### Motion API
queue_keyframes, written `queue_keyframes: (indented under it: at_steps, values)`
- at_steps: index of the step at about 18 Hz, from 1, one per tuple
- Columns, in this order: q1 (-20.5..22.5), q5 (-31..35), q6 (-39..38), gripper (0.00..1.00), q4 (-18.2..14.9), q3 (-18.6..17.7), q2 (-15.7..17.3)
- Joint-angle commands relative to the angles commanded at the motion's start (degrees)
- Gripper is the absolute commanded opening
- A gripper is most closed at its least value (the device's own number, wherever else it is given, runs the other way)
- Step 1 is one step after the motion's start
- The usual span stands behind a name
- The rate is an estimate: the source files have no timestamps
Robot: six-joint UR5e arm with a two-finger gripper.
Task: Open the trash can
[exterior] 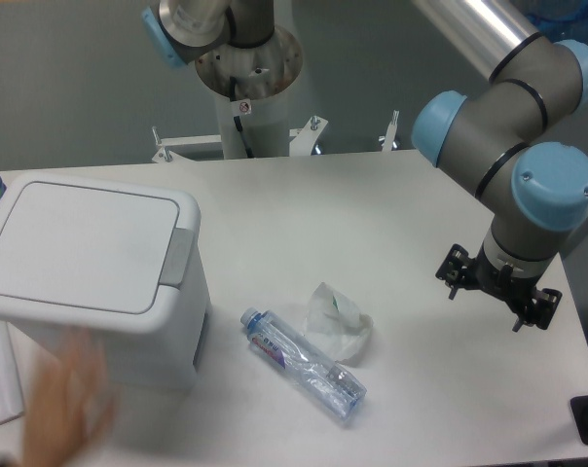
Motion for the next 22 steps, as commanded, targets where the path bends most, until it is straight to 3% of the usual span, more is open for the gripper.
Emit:
queue_keyframes:
  at_steps: [10, 14, 16, 19, 22]
  values:
    - [-0.5, -0.8, -0.7, 1.0, -0.1, 0.1, 0.3]
    - [-2.5, -3.9, -9.7, 1.0, -0.2, 0.1, 2.5]
    - [-3.8, -6.8, -12.8, 1.0, -0.3, -0.1, 4.7]
    - [-5.4, -14.8, -19.8, 1.0, 0.1, -3.3, 11.0]
    - [-6.7, -21.4, -24.2, 1.0, 3.0, -7.0, 16.6]
